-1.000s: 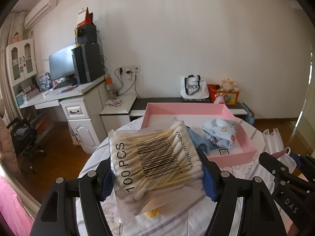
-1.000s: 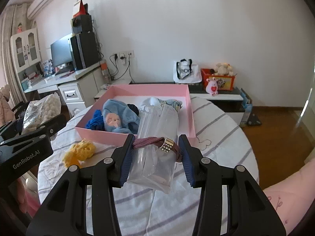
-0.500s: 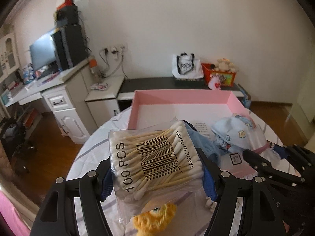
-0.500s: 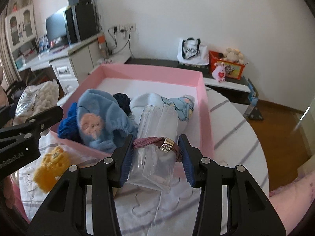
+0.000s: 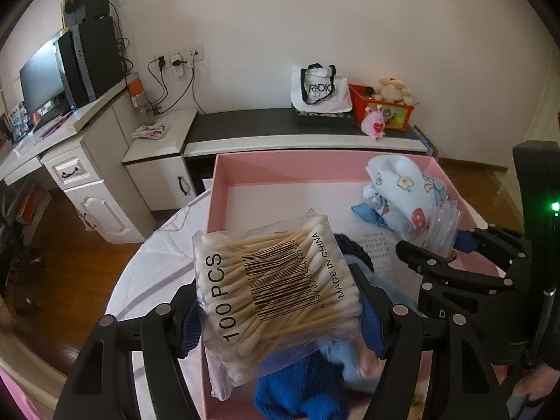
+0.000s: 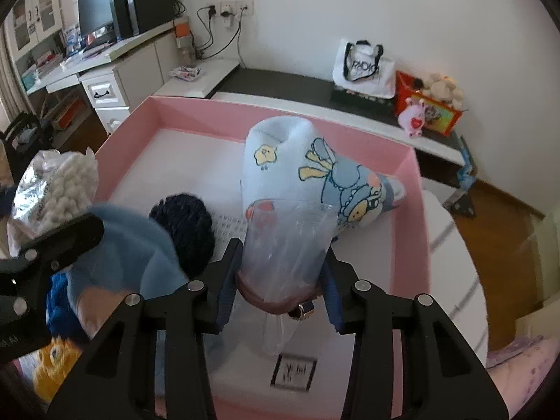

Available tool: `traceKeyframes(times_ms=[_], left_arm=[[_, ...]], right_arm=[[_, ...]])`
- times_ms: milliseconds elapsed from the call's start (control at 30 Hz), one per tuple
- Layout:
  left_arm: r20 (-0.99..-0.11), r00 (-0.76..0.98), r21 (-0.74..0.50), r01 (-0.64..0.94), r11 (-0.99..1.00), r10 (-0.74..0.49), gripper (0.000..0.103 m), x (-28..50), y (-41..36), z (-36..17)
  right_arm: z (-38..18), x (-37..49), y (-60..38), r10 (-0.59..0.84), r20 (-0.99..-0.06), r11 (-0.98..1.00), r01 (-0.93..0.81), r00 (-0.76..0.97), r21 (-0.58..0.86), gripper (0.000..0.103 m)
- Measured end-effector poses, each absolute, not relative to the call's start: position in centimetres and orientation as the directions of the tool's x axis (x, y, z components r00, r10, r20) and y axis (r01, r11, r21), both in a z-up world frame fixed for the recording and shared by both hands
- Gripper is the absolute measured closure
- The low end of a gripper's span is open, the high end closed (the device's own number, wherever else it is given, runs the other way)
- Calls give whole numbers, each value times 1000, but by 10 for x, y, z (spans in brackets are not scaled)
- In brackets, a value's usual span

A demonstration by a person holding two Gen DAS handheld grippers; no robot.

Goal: Organize soft objects
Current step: 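Lower both tools into the box and open to release swab pack and bag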

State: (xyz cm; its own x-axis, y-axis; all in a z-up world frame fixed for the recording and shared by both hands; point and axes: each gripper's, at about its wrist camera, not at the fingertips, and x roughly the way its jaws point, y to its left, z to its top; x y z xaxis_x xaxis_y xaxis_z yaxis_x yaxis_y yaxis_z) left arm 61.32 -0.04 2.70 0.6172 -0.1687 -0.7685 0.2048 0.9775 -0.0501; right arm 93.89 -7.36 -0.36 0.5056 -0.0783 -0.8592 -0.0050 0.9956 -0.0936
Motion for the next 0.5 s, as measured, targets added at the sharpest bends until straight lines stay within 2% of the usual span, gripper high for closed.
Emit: traceKeyframes(times_ms=[167, 200, 233, 300, 367, 467, 500], left_arm=[[-781, 594, -75, 217, 973, -193, 33, 640, 1, 12], [-782, 592, -78, 216, 973, -194, 32, 642, 2, 9], [-783, 592, -77, 216, 973, -193, 31, 641, 2, 6], [-783, 597, -54, 213, 976, -174, 23, 640, 0, 1], [-780, 608, -22, 210, 977, -148, 4, 632, -5, -2], [-774, 623, 3, 190, 982, -118, 1, 633, -9, -5], [-773, 624, 3, 188, 982, -117, 0, 634, -9, -6]], right_arm=[[-8, 937, -87, -22, -871, 1000, -1, 490, -26, 62], [-6, 935, -90, -17, -871, 1000, 8, 491, -16, 59], [-4, 933, -93, -15, -870, 1000, 13, 493, -10, 55], [1, 926, -97, -25, -860, 1000, 19, 509, -18, 30], [6, 920, -100, -50, -847, 999, 38, 529, -35, 23], [11, 913, -105, -47, -845, 998, 53, 533, -23, 20], [12, 913, -106, -50, -846, 998, 60, 531, -22, 13]])
